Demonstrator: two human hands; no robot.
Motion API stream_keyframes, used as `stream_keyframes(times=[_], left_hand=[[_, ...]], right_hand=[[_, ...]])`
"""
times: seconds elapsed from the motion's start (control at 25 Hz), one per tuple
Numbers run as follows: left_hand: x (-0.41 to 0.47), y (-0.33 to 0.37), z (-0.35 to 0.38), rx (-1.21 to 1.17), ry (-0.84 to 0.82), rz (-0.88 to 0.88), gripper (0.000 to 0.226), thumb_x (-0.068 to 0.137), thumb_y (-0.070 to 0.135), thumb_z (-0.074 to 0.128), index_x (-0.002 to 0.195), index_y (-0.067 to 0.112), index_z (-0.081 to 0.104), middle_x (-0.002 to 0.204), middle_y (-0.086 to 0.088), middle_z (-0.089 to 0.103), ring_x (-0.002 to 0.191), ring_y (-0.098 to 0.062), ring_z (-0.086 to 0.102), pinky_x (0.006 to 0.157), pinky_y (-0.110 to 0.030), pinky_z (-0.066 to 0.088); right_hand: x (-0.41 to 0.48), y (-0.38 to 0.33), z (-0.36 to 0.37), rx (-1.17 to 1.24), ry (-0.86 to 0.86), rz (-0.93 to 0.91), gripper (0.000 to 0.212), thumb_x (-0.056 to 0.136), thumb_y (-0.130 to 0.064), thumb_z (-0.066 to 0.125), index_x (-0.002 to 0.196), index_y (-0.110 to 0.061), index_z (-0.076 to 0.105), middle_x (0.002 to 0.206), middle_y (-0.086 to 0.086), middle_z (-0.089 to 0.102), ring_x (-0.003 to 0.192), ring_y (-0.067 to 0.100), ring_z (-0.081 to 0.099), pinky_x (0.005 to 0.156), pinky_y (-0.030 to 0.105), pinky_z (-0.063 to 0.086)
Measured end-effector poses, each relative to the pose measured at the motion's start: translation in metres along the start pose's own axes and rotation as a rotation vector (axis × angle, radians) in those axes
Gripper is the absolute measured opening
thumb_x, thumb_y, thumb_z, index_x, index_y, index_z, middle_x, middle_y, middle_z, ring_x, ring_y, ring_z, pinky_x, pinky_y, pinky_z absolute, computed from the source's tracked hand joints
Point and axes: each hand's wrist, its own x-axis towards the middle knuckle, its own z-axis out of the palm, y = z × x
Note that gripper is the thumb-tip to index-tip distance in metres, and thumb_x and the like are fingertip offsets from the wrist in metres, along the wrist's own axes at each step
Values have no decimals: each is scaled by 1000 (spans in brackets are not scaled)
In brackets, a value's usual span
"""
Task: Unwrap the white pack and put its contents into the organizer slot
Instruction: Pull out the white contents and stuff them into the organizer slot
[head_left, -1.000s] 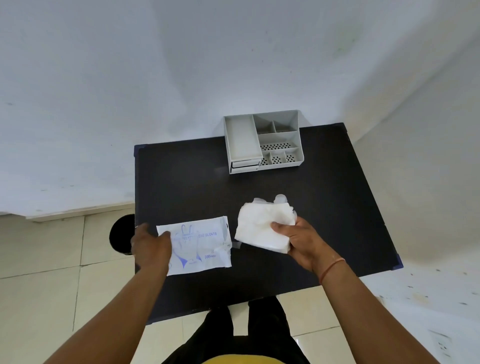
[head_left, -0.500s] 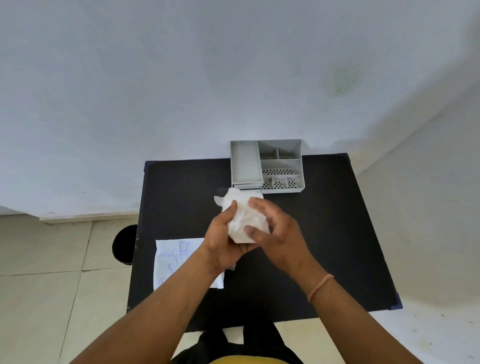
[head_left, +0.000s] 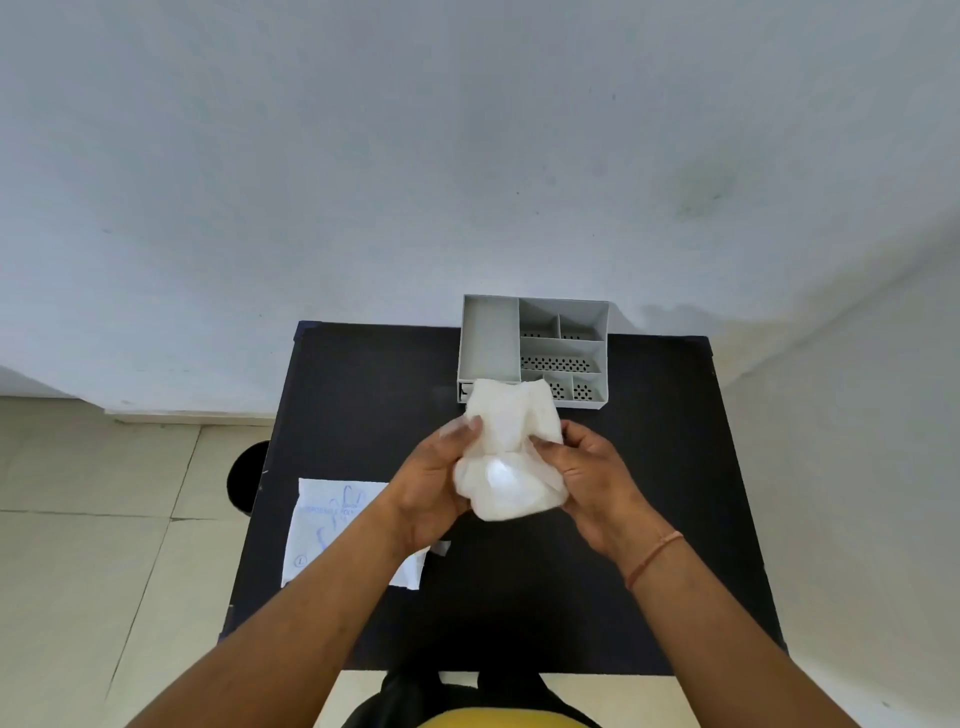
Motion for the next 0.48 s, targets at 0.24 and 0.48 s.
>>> stream_keyframes(times=[0.24,0.48], left_hand=[[14,-3,13,-146,92,-3,81,96,74,46,145,12,66,152,-26,59,137,-45,60,109,-58,53],[33,-20,26,-207,1,-44,85,99,71,50,155,7,53,148,-27,58,138,-46,53,125,-65,32]], right_hand=[[13,-8,-20,-11,-58,18,23,96,-13,71,118,-12,74,117,15,78,108,39,74,94,61,59],[17,-13,-25,-155,-115,-23,20,97,-14,69,116,-12,73,112,12,80,98,31,77,88,52,63]])
